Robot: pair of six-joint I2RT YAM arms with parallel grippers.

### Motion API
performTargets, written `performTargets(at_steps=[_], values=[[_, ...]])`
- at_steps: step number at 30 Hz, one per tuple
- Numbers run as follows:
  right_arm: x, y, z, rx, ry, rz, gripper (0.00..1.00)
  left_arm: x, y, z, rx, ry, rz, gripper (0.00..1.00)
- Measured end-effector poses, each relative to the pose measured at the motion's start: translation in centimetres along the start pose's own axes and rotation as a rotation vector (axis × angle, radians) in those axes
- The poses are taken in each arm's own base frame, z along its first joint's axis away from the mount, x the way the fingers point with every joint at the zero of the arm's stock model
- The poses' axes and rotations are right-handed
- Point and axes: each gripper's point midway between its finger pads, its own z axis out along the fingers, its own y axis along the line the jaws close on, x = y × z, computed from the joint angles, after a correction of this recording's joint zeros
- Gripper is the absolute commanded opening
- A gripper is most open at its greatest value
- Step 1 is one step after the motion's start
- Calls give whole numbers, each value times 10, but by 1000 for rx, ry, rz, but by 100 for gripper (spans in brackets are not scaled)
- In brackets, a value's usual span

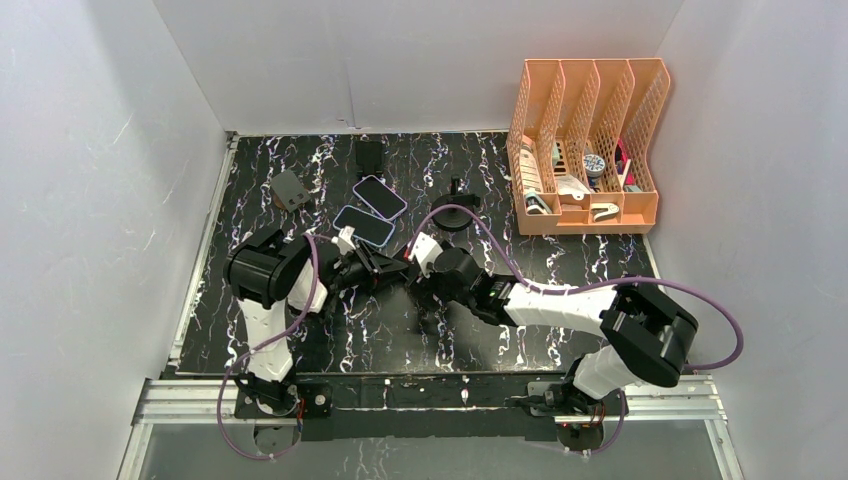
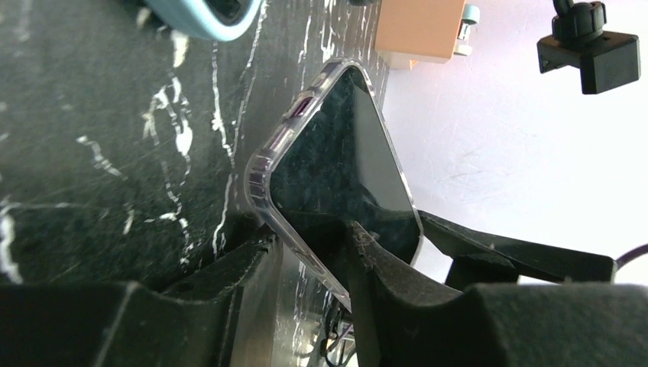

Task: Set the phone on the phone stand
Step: Pick up the phone at the center of the board.

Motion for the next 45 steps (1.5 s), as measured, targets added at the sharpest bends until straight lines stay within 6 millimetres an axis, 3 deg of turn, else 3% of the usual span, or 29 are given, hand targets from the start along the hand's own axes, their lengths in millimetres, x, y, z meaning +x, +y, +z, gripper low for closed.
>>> performTargets(at_steps=[4, 11, 18, 22, 25, 28, 35, 39, 45], values=[[11, -3, -2, 14, 23, 0, 57, 0, -3, 3, 8, 21, 39, 23], [22, -8, -9, 44, 30, 19, 59, 3, -12, 9, 36, 65, 122, 22], [27, -11, -9, 78, -22, 69, 63, 1, -43, 3, 104, 54, 262, 17], [32, -9, -5, 85, -58, 111, 64, 2, -67, -4, 162, 45, 344, 8], [32, -6, 2, 81, -83, 140, 64, 4, -72, -9, 175, 34, 397, 0], [33, -1, 10, 68, -92, 166, 65, 5, -71, -13, 169, 23, 421, 0], [28, 7, 16, 41, -133, 214, 90, 6, -81, -22, 190, -4, 480, 0], [32, 16, 18, -5, -117, 212, 98, 8, -94, -27, 223, -11, 497, 0], [25, 28, 6, -91, -140, 235, 99, 15, -129, -39, 323, -15, 551, 0]])
